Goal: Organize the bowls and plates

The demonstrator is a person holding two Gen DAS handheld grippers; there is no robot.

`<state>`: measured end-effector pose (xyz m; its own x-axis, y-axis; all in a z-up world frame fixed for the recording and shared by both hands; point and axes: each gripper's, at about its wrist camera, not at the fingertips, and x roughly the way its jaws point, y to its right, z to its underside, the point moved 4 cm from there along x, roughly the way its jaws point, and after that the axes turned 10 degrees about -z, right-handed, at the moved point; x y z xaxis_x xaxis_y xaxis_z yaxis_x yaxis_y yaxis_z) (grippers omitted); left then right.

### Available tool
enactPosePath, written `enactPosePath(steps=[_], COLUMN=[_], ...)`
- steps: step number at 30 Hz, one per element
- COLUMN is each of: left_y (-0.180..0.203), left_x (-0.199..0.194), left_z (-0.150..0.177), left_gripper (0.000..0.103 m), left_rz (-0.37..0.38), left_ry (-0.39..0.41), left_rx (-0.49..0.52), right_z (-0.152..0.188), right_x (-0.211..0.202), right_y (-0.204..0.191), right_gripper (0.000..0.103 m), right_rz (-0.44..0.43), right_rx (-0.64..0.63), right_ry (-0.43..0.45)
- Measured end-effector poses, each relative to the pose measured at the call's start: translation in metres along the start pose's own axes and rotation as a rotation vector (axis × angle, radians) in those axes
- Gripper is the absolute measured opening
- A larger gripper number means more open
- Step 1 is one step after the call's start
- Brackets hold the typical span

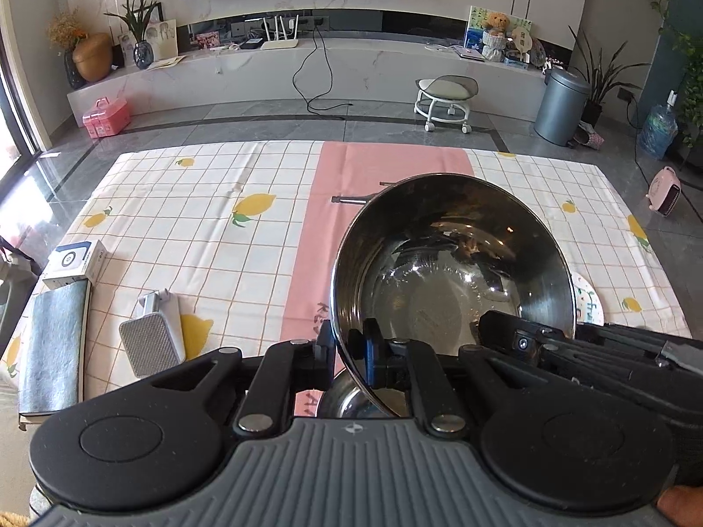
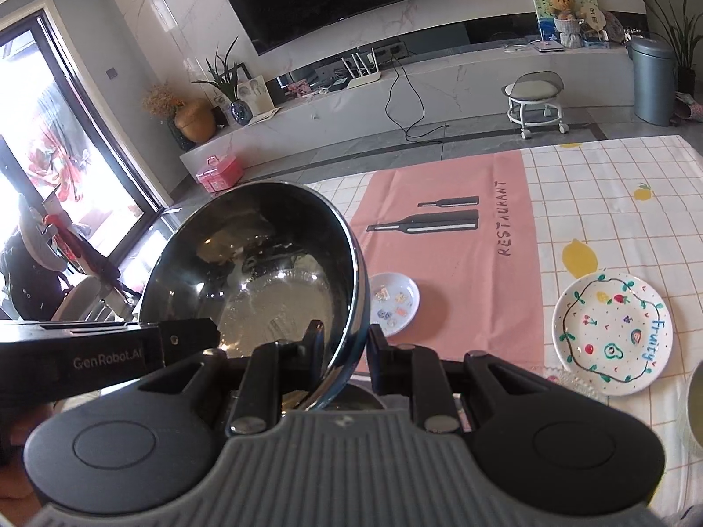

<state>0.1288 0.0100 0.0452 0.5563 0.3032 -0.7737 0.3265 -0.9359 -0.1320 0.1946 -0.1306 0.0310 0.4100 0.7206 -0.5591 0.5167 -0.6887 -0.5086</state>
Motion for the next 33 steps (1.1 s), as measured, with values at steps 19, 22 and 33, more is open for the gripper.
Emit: enactPosePath(steps=[19,22,33], left_y=[-0.017,-0.014,-0.011], left_x=[0.027,0.033,0.051], left_z=[0.073,0.079,0.092], left_gripper=[0.015,0.015,0.016], left_rz=[0.073,0.073,0.048], left_ry=[-0.016,-0.018,-0.036], left_rx=[-0.022,-0.017,0.023], right_z=[0.063,0.066,0.076], right_x=[0.012,0.019,0.04], right_y=[0.002,0.007,0.015], right_gripper=[0.019,0.019,0.019], right_rz=[0.047,0.068,0.119], right_rx=[0.058,0.049,0.046], right_ry=[-0.103,-0.118,-0.148])
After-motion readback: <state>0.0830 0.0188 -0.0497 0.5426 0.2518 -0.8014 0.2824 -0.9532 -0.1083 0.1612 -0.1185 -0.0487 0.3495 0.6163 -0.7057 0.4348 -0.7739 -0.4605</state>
